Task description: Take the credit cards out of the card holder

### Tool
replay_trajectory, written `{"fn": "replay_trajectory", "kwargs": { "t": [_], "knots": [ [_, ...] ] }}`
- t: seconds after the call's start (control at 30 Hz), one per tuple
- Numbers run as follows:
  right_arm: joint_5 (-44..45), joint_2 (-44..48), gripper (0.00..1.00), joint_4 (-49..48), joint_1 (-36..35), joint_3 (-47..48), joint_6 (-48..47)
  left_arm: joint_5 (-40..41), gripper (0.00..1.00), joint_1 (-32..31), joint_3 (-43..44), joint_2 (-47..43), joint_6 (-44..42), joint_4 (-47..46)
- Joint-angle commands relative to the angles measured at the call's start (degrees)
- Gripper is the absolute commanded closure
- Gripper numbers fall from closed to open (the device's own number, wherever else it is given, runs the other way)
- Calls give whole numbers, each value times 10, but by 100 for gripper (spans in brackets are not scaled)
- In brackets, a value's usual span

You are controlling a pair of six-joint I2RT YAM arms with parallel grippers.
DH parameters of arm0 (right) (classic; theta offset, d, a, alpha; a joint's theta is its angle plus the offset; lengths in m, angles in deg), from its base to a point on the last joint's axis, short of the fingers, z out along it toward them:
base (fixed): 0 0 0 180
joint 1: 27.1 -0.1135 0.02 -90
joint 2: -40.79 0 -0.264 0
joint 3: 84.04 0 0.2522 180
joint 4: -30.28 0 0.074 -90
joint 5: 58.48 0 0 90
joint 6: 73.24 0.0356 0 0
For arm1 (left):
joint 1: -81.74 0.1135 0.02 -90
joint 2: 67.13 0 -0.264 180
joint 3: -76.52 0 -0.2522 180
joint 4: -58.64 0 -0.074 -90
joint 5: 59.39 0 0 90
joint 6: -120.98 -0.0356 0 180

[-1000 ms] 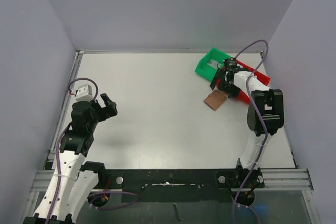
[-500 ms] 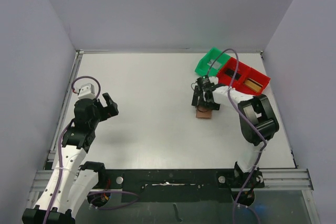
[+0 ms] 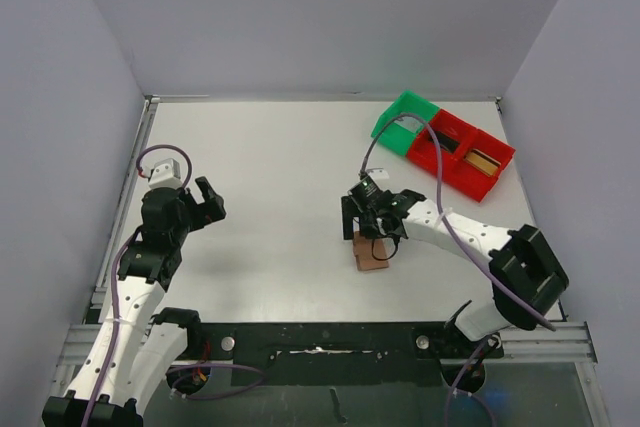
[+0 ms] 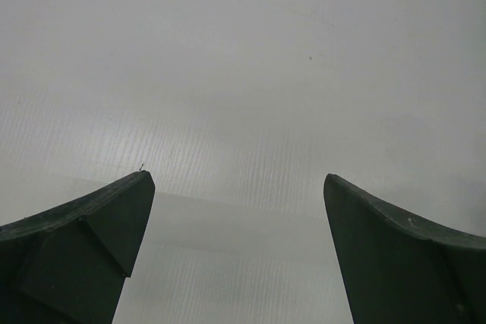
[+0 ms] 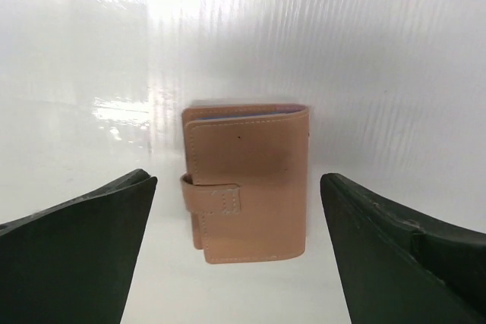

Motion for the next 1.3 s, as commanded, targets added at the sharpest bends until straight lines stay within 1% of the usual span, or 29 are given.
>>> {"fn": "replay_trajectory", "kwargs": {
  "t": [0.0,0.03,0.13,0.27,0.43,0.6,0.63,0.7,0.77,0.8,0.83,0.9,0.97,1.03,1.1,1.2,1.27],
  "knots": [
    [25,67,4,-8,12,28,-19,3,4,3,15,-5,-8,-35],
    [25,67,4,-5,20,31,-16,4,5,3,16,-5,-8,-34],
    [12,54,9,-4,39,29,0,5,5,3,15,-8,-8,-31],
    [-24,29,17,-14,37,16,13,6,5,1,14,-10,-7,-31],
    [-34,7,21,-5,0,4,43,6,4,0,14,-9,-7,-31],
    [-64,8,28,-9,-45,2,73,7,5,-1,13,-6,-6,-31],
    [-59,16,30,-6,-59,8,75,7,5,-1,13,-6,-6,-31],
    [9,29,30,15,-95,31,92,7,5,-2,14,-5,-6,-31],
    [73,45,26,36,-115,59,98,7,5,-2,14,-4,-6,-30],
    [106,51,22,53,-114,70,106,8,5,-2,13,-4,-6,-30],
    [141,57,18,69,-105,80,109,7,5,-2,13,-4,-6,-31],
    [171,61,16,91,-55,98,102,6,5,-2,13,-3,-6,-31],
    [151,58,14,93,30,115,79,6,5,-3,13,-2,-6,-32],
    [135,52,14,87,99,135,46,7,5,-3,14,-1,-6,-32],
    [150,45,13,63,146,145,4,7,5,-3,14,0,-6,-30],
    [223,23,11,30,200,167,-10,9,5,-3,13,1,-6,-33],
    [230,-6,11,0,238,198,-29,10,5,-3,14,3,-7,-34]
  ]
}}
